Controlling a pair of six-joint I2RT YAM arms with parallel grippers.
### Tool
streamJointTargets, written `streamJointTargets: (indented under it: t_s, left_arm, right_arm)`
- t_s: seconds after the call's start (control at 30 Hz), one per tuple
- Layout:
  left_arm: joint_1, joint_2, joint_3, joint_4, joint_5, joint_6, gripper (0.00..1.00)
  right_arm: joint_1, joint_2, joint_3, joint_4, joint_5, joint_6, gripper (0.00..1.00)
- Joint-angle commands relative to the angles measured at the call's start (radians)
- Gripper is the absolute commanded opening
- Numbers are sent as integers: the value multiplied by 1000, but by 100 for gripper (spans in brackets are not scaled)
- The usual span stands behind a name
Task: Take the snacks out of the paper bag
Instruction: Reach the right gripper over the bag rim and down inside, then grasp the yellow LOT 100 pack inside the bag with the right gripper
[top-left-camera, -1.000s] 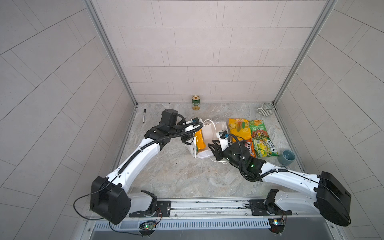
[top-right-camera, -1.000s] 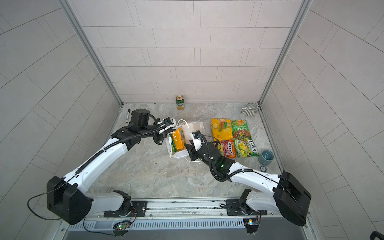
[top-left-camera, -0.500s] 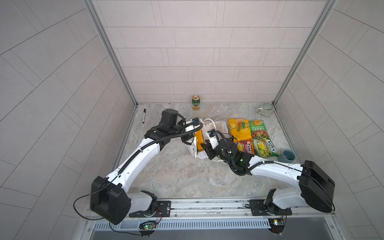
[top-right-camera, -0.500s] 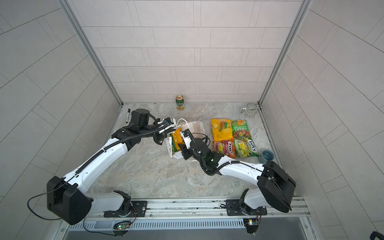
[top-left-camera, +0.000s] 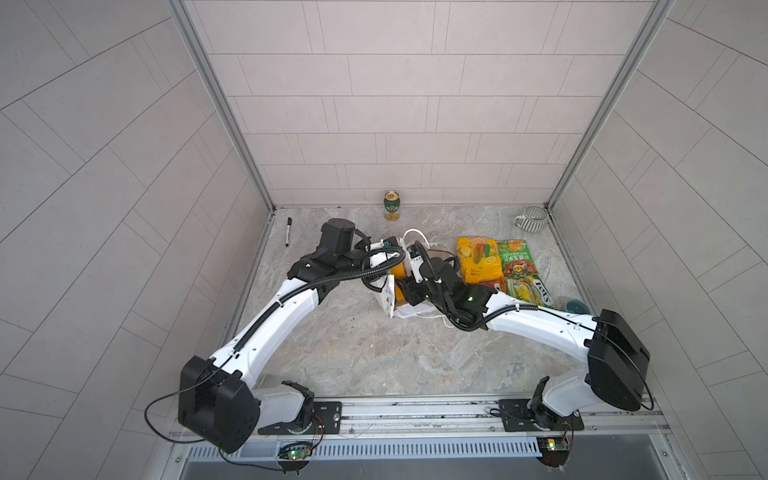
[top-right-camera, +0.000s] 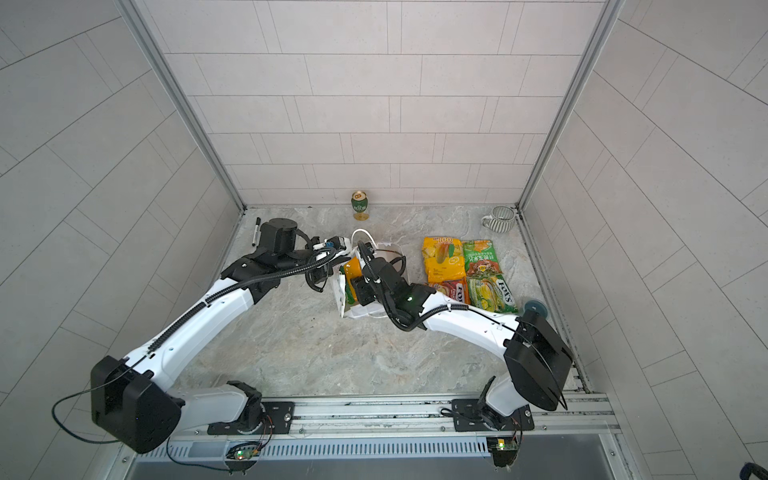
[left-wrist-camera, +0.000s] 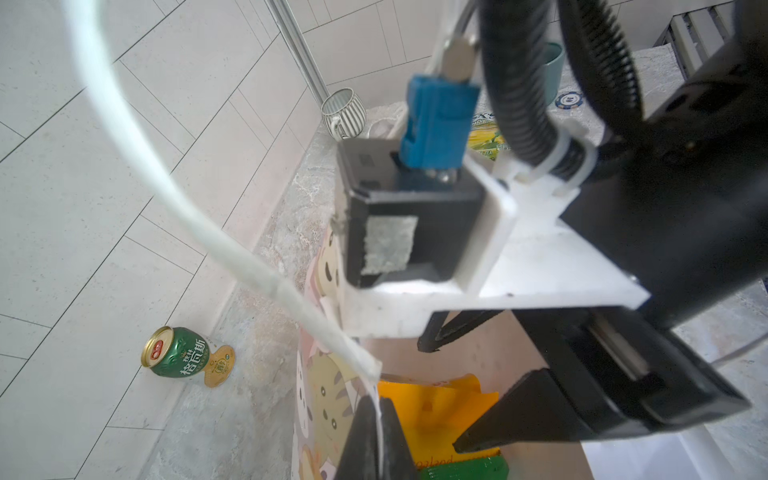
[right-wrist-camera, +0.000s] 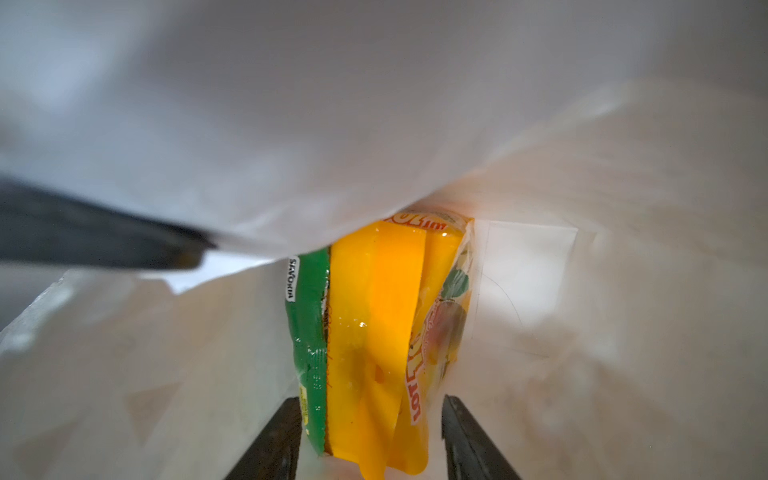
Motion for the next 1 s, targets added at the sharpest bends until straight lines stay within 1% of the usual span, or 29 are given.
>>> streamJointTargets:
  t_s: [0.0,0.17,0.27,0.4,0.47,0.53,0.6,0.67,0.77,0.8,0.9,0.97]
  left_arm:
    - [-7,-22,-8,8,68,24,0]
    - [-6,-31,-17,14,73,35,0]
    - [-6,-31,-18,18,74,34,0]
    - [-6,-31,-20,30,67,25,0]
    - [-6,-32,-20,34,67,22,0]
    - [-6,-33,-22,34,67,22,0]
    - [-6,-35,-23,35,65,22,0]
    - [-6,-35,-24,35,61,23,0]
    - [-6,-36,-26,37,59,22,0]
    - [-6,-36,-26,38,59,23,0]
    - [-6,-36,-30,40,51,23,0]
    - [-5,-37,-31,40,44,22,0]
  right_arm:
    - [-5,44,-2,24,42,71,55]
    - [-5,106,-8,115,38,121,56]
    - [-5,136,7,120,35,131,57]
    - [-5,151,-15,179,45,155,57]
    - [-5,172,-3,168,55,158,57]
    - [-6,192,6,162,71,154,54]
    - [-7,211,6,164,91,155,49]
    - [-11,223,8,166,104,150,38]
    - [-15,232,3,170,125,140,23]
    - [-18,231,1,170,125,139,17]
    - [-22,211,-13,177,134,129,7]
    - [-24,190,-23,180,143,118,4]
